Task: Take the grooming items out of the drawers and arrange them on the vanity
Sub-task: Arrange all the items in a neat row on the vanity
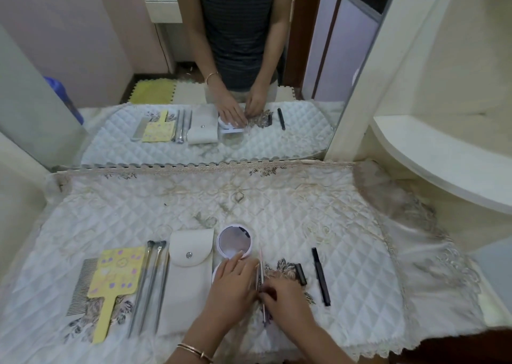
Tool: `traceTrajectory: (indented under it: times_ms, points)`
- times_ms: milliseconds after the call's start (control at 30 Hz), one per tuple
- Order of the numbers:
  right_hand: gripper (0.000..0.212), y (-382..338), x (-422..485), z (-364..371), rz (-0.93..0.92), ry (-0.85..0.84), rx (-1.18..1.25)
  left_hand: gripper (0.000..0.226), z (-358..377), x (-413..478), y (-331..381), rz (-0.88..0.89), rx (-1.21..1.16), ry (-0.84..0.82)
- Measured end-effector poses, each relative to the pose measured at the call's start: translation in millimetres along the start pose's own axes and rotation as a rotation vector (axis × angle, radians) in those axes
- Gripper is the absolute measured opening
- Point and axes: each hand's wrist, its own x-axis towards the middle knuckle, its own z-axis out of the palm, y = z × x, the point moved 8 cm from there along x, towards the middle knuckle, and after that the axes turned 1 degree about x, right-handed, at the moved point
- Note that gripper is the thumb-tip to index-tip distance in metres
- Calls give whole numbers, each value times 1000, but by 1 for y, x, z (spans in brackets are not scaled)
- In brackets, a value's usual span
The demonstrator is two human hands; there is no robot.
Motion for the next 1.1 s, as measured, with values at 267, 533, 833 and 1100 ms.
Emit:
traceTrajectory:
  times_ms: [267, 533, 833, 1100]
  points:
    - [17, 21, -8, -38, 44, 135, 85, 53, -6, 4, 10, 99, -6, 13]
    - [29, 78, -14, -86, 305, 288, -28, 61, 30, 33, 74, 98, -182, -156]
    - [11, 64, -4, -72, 212, 220, 17, 45, 20, 29, 56, 102, -185, -15]
    - [22, 35, 3, -42, 83, 144, 48, 42, 1, 13, 32, 145, -134, 112]
